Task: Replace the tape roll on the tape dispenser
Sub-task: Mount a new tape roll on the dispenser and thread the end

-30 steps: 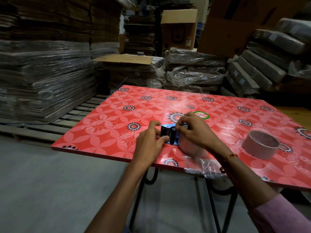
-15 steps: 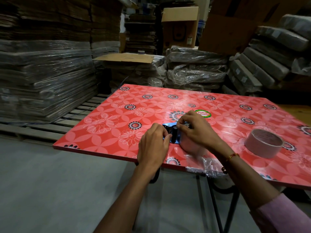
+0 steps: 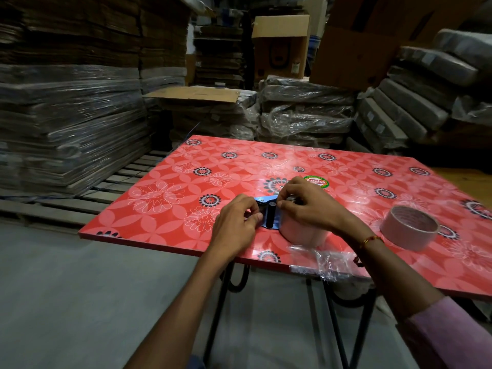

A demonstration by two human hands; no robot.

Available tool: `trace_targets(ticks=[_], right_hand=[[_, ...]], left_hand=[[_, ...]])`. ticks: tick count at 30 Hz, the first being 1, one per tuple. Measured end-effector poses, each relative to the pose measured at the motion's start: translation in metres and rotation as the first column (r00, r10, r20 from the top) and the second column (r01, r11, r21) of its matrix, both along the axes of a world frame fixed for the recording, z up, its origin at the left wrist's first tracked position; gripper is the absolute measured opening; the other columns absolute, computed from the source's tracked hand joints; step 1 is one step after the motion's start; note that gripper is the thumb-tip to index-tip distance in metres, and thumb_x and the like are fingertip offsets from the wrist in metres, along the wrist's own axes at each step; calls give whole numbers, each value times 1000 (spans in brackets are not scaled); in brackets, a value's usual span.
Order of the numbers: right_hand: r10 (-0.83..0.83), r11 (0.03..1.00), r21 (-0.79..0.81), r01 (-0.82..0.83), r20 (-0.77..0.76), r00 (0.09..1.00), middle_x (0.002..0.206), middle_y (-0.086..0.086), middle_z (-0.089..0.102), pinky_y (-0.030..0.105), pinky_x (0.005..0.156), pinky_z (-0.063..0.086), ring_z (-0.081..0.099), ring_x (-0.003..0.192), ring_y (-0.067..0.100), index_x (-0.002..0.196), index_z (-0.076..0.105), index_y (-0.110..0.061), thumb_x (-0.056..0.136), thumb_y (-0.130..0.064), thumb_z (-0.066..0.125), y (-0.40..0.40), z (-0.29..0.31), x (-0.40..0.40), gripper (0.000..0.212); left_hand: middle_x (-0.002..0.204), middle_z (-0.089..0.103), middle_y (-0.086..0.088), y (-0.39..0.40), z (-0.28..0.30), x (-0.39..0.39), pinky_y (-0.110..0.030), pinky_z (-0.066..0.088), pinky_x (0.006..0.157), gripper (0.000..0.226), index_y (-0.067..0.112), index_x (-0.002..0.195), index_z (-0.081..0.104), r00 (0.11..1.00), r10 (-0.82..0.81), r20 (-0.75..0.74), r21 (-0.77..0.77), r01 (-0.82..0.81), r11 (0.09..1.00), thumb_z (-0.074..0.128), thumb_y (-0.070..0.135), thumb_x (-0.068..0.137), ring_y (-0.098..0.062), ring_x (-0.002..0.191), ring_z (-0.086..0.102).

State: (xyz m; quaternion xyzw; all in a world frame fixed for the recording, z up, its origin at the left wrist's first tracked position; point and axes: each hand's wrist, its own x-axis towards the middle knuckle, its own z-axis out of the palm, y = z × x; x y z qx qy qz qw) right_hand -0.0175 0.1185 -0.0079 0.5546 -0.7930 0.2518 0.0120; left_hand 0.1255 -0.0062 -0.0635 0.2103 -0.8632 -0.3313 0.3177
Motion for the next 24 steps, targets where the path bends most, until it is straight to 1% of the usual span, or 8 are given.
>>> trace_targets(ticks=[3,5,8,11,14,17,21,24], right_hand=[[8,998,64,-8,0,1000,111,5,60,40,93,49,59,104,24,100,71,-15,94,-25,65,0,4,-2,13],[13,998,67,-13,-5,1000,111,5,61,40,93,48,59,104,24,101,71,-15,94,-25,65,1,4,-2,14],[11,999,37,-10,-33,999,108,6,61,39,90,48,59,102,25,101,71,-11,93,-23,66,2,1,0,15],[22,1000,17,-21,-45,999,104,7,62,44,89,49,60,99,27,97,72,-11,90,-25,64,2,-1,1,18],[26,1000,19,-25,-52,998,102,5,60,46,89,49,60,99,27,97,72,-11,90,-27,61,2,-1,0,21],[45,999,8,-45,-50,998,99,0,56,45,89,49,59,98,25,97,72,-11,92,-26,62,3,-2,0,19],[52,999,12,-51,-62,997,102,2,59,44,88,48,58,99,25,100,66,-13,93,-23,65,4,-2,-2,12],[55,998,9,-55,-75,996,103,1,64,40,84,49,61,97,25,105,59,-14,93,-26,65,5,2,-2,18]], left_hand=[[88,57,15,-9,6,3,-26,45,72,24,25,73,54,996,-81,35,29,80,996,69,16,89,-19,87,60],[88,58,14,-13,8,6,-23,42,69,22,25,74,55,991,-127,54,50,124,991,69,16,89,-17,85,60],[90,63,7,-13,5,9,-26,42,69,16,23,78,58,991,-129,43,8,129,992,68,20,90,-14,84,60],[89,64,4,-8,1,9,-28,48,73,13,15,81,61,993,-117,-5,-55,117,992,69,21,89,-15,83,60],[86,63,2,-5,-2,8,-36,51,75,18,14,78,61,995,-96,-11,-106,94,990,72,26,86,-17,80,59],[83,62,4,-5,-5,7,-44,52,75,16,16,77,58,997,-70,-17,-141,67,988,70,22,86,-19,79,59],[81,62,6,-7,-3,5,-41,52,75,15,14,78,58,997,-72,1,-120,72,990,69,18,87,-19,78,59],[79,61,10,-11,-2,3,-34,50,74,19,17,74,57,996,-85,22,-61,86,994,72,17,86,-16,78,59]])
